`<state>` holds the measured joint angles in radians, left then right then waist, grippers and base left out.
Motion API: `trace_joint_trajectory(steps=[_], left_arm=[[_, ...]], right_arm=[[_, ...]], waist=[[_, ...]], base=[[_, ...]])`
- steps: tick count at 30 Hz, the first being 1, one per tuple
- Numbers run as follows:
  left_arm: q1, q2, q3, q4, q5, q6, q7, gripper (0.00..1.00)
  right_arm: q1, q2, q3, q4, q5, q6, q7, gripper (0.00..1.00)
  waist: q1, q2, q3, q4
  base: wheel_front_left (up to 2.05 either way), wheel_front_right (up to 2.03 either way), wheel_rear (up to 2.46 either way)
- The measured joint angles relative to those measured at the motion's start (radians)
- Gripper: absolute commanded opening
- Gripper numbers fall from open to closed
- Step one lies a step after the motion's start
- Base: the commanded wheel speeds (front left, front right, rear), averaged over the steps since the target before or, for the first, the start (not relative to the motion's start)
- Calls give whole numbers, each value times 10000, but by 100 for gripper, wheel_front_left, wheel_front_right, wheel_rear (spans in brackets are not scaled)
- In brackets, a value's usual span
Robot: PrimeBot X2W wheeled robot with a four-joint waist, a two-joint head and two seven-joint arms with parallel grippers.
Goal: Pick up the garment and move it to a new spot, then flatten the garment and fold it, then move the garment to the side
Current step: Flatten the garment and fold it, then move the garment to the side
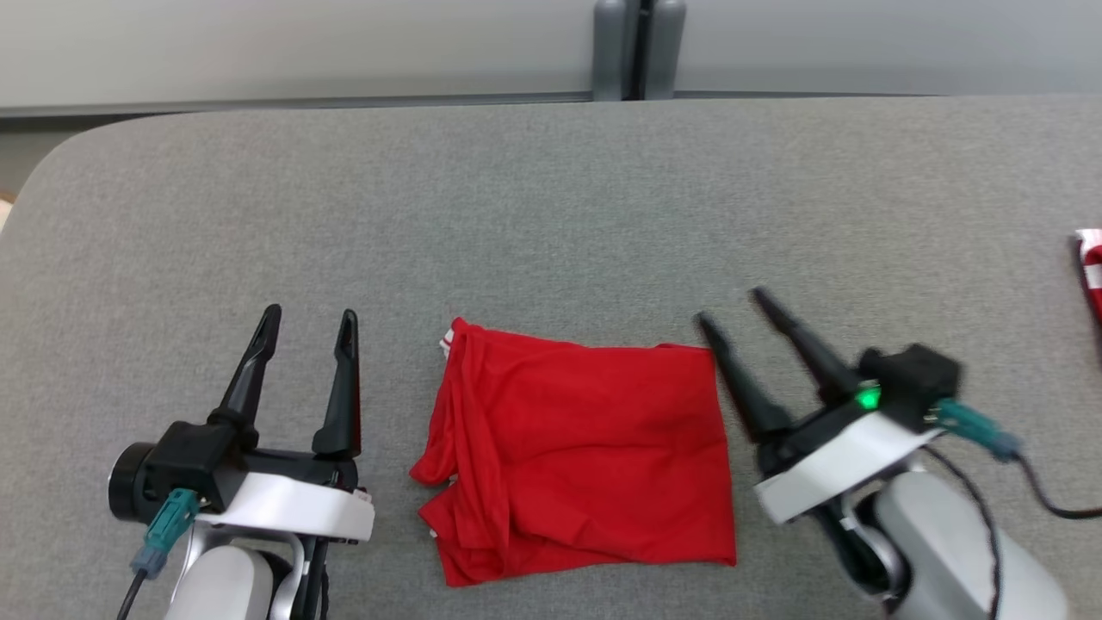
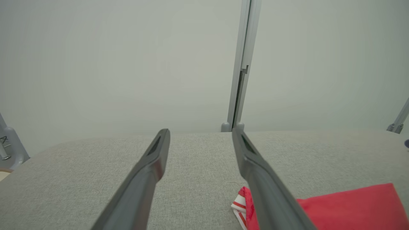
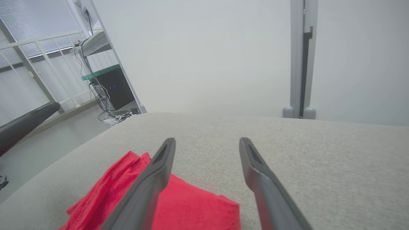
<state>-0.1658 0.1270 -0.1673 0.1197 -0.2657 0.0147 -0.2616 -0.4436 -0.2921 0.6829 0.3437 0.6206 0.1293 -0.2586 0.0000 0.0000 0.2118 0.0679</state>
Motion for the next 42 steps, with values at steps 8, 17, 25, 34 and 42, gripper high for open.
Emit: trace_joint_trajectory(steps=[8, 17, 25, 34, 42], left_arm=[[611, 240, 380, -274, -79, 42, -2, 100], [1510, 481, 422, -408, -77, 127, 33, 100], [2226, 581, 368, -644, -92, 234, 267, 100], [2499, 667, 372, -1041, -136, 426, 483, 100], [2576, 690, 347, -1214, -136, 568, 591, 100]], right_arm=[[1938, 148, -3921, -1457, -1720, 0, 2, 100], [3756, 456, -5622, -3003, -2617, 0, 1043, 100], [4946, 775, -6015, -3900, -2803, 0, 1724, 100], [5321, 894, -6188, -4420, -2907, 0, 2090, 100], [5324, 905, -6218, -4521, -2986, 0, 2119, 100]], waist=[[0, 0, -513, -504], [0, 0, -1226, -834], [0, 1, -1867, -878], [0, 0, -2010, -817], [0, 1, -1947, -775]], base=[[0, 0, 0], [0, 0, 0], [0, 0, 0], [0, 0, 0], [0, 0, 0]])
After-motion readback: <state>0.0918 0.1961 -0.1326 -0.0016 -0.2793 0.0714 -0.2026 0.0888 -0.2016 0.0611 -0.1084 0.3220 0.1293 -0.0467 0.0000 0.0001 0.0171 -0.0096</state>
